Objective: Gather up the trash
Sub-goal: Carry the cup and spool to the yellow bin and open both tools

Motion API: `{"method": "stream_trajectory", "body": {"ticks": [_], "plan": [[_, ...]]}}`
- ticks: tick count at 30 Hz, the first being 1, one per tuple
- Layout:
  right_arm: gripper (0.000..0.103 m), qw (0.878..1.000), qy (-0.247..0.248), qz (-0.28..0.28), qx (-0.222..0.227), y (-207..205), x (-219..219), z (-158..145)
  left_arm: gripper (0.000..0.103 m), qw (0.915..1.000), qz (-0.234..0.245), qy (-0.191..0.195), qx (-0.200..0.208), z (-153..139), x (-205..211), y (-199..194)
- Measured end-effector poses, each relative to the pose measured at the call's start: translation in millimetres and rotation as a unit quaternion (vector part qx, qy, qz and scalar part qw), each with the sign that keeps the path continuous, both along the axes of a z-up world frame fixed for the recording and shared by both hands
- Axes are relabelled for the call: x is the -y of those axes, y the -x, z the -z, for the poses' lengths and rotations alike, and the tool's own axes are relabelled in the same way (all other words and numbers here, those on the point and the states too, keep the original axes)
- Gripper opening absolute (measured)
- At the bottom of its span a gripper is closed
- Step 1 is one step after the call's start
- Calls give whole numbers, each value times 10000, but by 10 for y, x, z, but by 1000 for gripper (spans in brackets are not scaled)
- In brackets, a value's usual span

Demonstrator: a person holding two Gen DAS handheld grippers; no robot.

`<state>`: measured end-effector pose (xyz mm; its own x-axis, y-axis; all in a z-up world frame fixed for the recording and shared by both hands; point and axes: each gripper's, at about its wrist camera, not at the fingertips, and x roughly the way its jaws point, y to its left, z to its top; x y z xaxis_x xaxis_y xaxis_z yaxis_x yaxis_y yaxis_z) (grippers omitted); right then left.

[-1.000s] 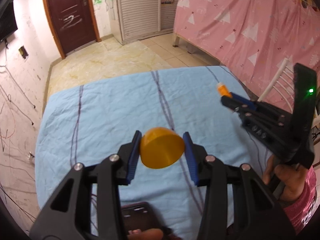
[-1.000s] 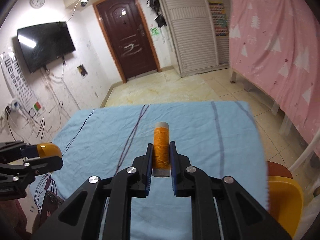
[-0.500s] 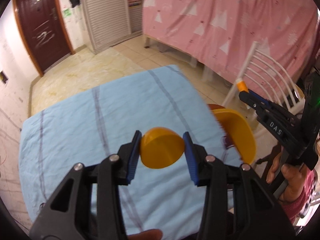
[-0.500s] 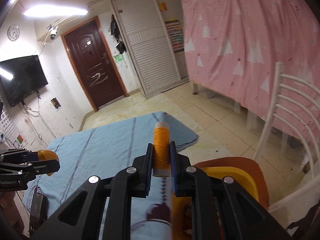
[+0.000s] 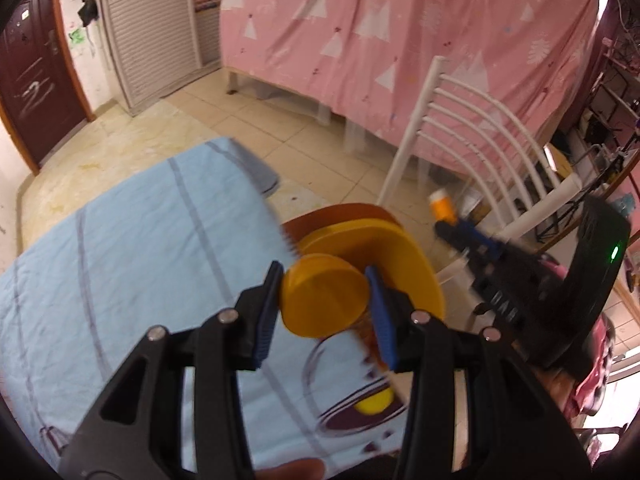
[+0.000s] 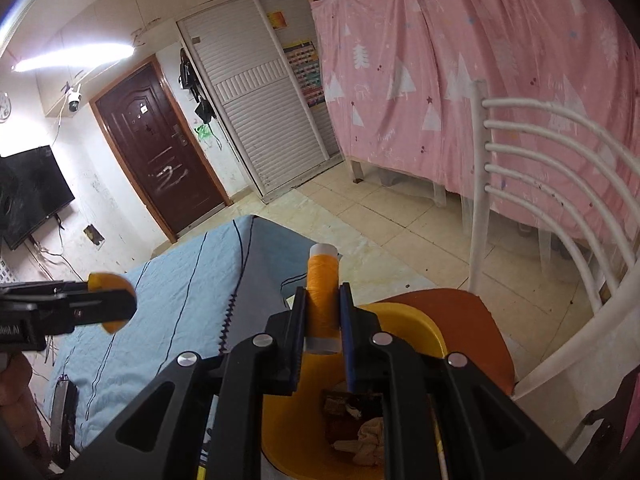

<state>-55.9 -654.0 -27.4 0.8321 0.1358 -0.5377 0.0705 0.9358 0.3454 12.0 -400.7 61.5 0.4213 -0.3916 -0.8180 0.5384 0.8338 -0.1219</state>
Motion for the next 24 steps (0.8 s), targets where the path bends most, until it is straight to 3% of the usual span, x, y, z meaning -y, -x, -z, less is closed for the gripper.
{"method": "stream_trajectory", "body": {"ticks": [9, 11, 12, 14, 17, 18, 20, 24], "plan": [[10, 9995, -244, -52, -169, -21, 98, 202, 41, 9991, 258, 212, -271, 100, 371, -37], [11, 9992, -310, -83, -219, -27, 92, 238, 63, 9987, 289, 280, -309, 81, 387, -56], [12, 9992, -308, -83, -242, -50, 83, 236, 66, 9987, 285, 307, -304, 68, 397, -67], [27, 9992, -292, -96, -272, -64, 56, 233, 67, 9987, 309, 298, -260, 37, 394, -65], [76, 9994, -258, -60, -220, -72, 29, 203, 68, 9988, 292, 331, -227, -1, 336, -58], [81, 9995, -238, -54, -177, -69, 27, 189, 68, 9989, 272, 340, -201, -22, 297, -54], [82, 9997, -213, -86, -126, -72, 3, 150, 78, 9989, 212, 386, -175, -66, 215, -61], [83, 9997, -197, -128, -21, -67, -56, 77, 81, 9986, 38, 517, -83, -185, -42, -99]]}}
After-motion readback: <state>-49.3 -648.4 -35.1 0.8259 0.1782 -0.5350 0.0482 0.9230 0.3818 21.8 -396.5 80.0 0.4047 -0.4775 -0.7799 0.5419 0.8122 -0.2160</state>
